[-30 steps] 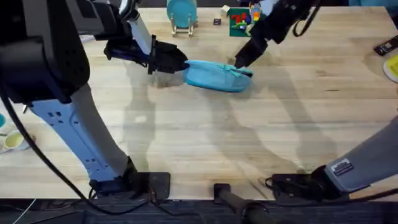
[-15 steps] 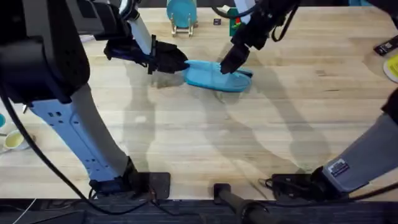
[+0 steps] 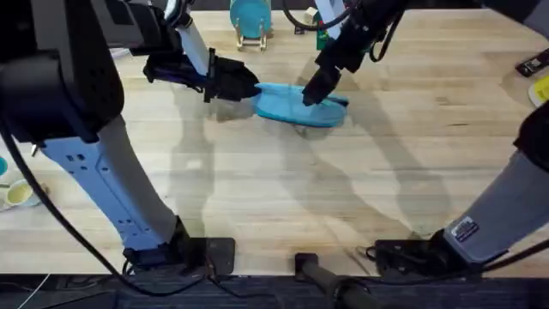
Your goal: Unzip the bag, pick up the pens from the table one at a time and place them inside, then zip the bag closed.
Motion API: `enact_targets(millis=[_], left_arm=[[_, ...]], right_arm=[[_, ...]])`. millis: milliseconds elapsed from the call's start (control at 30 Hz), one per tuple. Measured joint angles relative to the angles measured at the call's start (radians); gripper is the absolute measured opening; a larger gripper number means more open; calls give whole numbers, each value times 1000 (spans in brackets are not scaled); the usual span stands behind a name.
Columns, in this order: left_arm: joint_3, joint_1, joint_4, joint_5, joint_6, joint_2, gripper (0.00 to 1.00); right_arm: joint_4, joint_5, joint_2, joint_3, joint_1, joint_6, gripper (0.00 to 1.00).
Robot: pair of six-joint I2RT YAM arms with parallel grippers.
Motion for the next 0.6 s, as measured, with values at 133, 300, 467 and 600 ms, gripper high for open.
enact_targets(millis=[133,300,467,600], left_arm=[[0,0,0,0,0,0,41],[0,0,0,0,0,0,41],[0,0,0,0,0,0,41],[0,0,0,0,0,0,41]], right_arm=[[0,0,16,0,0,0,996],[5,0,42,0,0,0,994],[5,0,43,0,0,-1,892],[5,-1,43,0,3,-4,666]])
